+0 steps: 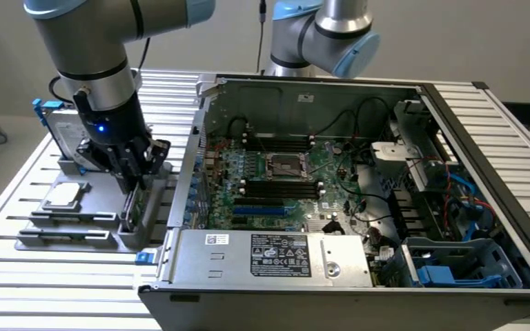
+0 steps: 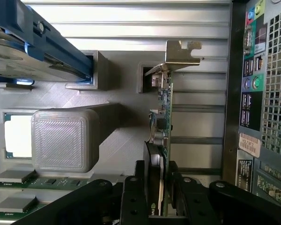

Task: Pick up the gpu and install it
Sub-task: 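Pick up the gpu and move the gpu toward the slot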

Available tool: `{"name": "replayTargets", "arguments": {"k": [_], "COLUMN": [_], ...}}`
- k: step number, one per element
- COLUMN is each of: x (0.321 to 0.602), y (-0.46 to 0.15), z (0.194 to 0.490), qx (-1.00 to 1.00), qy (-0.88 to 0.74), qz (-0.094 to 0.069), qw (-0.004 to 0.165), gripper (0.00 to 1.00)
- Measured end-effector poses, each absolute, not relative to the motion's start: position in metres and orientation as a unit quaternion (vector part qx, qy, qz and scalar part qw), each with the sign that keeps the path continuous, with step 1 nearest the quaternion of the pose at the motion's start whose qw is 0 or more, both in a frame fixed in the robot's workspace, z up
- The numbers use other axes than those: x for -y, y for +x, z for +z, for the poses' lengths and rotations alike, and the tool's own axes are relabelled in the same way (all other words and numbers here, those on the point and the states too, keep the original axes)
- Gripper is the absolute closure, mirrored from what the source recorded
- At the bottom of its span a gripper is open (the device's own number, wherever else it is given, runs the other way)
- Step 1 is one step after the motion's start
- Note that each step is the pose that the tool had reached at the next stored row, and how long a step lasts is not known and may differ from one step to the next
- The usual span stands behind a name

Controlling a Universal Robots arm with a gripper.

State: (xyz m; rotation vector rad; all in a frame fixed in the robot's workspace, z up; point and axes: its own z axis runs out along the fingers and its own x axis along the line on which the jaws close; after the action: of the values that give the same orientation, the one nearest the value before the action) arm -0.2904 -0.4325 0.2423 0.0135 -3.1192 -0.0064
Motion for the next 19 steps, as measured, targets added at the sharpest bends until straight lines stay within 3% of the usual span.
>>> {"name": "replayTargets", "arguments": {"k": [1,19], "x": [0.4325,0.4325], "y": [-0.2904,-0.2904], "z": [0.2423,0.2518], "qx": [1.000,1.000], "qy": [0.004,0.004], "qz": [-0.002,-0.010], "qw": [0.011,0.011], "gripper": [0.73,0.74]}}
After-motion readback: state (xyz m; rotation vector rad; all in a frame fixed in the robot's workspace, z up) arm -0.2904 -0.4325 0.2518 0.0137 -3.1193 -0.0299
